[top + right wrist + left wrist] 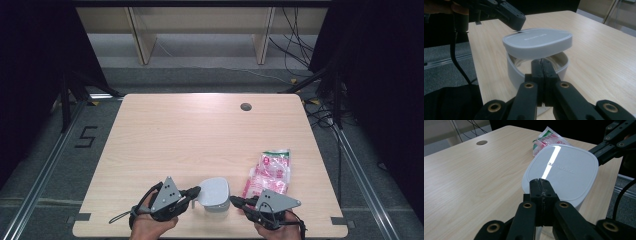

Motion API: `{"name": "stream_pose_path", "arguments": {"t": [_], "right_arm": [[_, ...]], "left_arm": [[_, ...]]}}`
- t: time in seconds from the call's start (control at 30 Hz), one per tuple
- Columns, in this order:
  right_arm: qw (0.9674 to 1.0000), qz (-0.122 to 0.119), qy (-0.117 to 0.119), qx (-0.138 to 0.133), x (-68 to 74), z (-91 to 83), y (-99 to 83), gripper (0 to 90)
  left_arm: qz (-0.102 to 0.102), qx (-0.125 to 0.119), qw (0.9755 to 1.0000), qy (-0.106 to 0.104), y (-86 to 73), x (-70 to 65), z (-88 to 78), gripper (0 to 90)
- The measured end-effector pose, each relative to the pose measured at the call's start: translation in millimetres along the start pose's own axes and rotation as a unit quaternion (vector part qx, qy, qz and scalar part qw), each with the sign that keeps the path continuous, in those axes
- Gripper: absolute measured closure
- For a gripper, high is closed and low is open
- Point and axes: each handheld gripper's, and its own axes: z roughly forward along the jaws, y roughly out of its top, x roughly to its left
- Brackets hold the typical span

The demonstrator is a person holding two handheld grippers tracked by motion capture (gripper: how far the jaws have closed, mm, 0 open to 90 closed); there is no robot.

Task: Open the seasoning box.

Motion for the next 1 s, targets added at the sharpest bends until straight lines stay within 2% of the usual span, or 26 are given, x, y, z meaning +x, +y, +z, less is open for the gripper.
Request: {"name": "stream_pose_path", "arguments": {"t": [0.03, 0.1, 0.13, 0.17, 0.2, 0.23, 0.27, 0.33, 0.37, 0.43, 0.5, 0.57, 0.63, 0.67, 0.7, 0.77, 0.8, 0.9, 1.0], "right_arm": [[1.0000, -0.002, -0.006, -0.007, 1.1, 1.0, 0.1, 90.0], [1.0000, -0.004, -0.001, -0.003, 1.8, 1.1, 1.4, 90.0], [1.0000, -0.005, -0.004, -0.004, 1.9, 1.1, 2.0, 90.0], [1.0000, 0.005, -0.005, -0.001, 3.5, 0.9, 2.0, 90.0], [1.0000, 0.000, 0.004, -0.008, 2.4, 2.9, 2.8, 90.0], [1.0000, -0.003, -0.002, -0.005, 2.9, 2.4, 3.7, 90.0], [0.9999, 0.003, -0.006, -0.011, 4.3, 3.7, 3.9, 90.0], [1.0000, -0.003, 0.002, -0.004, 4.9, 5.1, 5.7, 90.0], [0.9999, -0.009, 0.002, -0.008, 5.2, 6.6, 6.7, 90.0], [0.9999, -0.006, 0.004, -0.010, 7.5, 7.7, 9.6, 90.0], [0.9998, -0.012, 0.001, -0.015, 9.3, 9.1, 12.3, 90.0], [0.9999, -0.011, 0.006, -0.009, 11.6, 9.9, 15.2, 90.0], [0.9997, -0.016, 0.009, -0.017, 12.6, 12.3, 17.3, 90.0], [0.9998, -0.011, 0.002, -0.015, 13.7, 12.3, 18.5, 90.0], [0.9996, -0.017, 0.001, -0.021, 14.0, 13.7, 19.3, 90.0], [0.9996, -0.019, 0.006, -0.020, 15.1, 14.8, 21.7, 90.0], [0.9996, -0.016, 0.008, -0.020, 16.3, 15.5, 22.8, 90.0], [0.9995, -0.021, 0.013, -0.020, 19.3, 18.9, 25.9, 90.0], [0.9992, -0.028, 0.015, -0.026, 22.7, 24.8, 28.8, 90.0]], "left_arm": [[-0.001, -0.001, 1.0000, -0.001, -0.5, 0.3, -0.2, 89.0], [-0.009, -0.005, 0.9999, -0.007, -0.9, 2.2, -0.5, 85.3], [-0.012, -0.001, 0.9999, -0.010, -0.7, 3.0, -2.5, 80.7], [-0.018, -0.007, 0.9996, -0.019, -1.4, 3.4, -3.2, 75.6], [-0.017, -0.008, 0.9995, -0.025, -2.2, 4.0, -5.4, 71.2], [-0.021, -0.012, 0.9993, -0.027, -3.5, 4.2, -7.3, 65.1], [-0.019, -0.008, 0.9995, -0.026, -4.6, 5.1, -11.3, 60.6], [-0.021, -0.002, 0.9993, -0.031, -8.6, 6.8, -17.6, 56.5], [-0.024, -0.005, 0.9993, -0.030, -11.8, 6.9, -20.1, 53.6], [-0.026, -0.004, 0.9995, -0.018, -18.7, 7.4, -24.9, 45.2], [-0.031, 0.001, 0.9995, -0.009, -26.4, 6.9, -29.1, 41.7], [-0.035, 0.008, 0.9994, 0.002, -33.4, 6.9, -32.3, 37.4], [-0.042, 0.010, 0.9991, 0.007, -40.5, 6.5, -33.4, 35.6], [-0.041, 0.015, 0.9990, 0.005, -44.0, 6.6, -33.5, 35.4], [-0.041, 0.019, 0.9990, 0.005, -47.1, 5.9, -33.2, 35.0], [-0.043, 0.020, 0.9988, 0.011, -52.6, 4.6, -32.9, 34.0], [-0.051, 0.019, 0.9984, 0.011, -54.7, 3.8, -32.6, 33.5], [-0.050, 0.025, 0.9982, 0.022, -58.9, 3.5, -34.3, 33.3], [-0.054, 0.022, 0.9981, 0.021, -62.2, 2.4, -34.8, 33.3]]}}
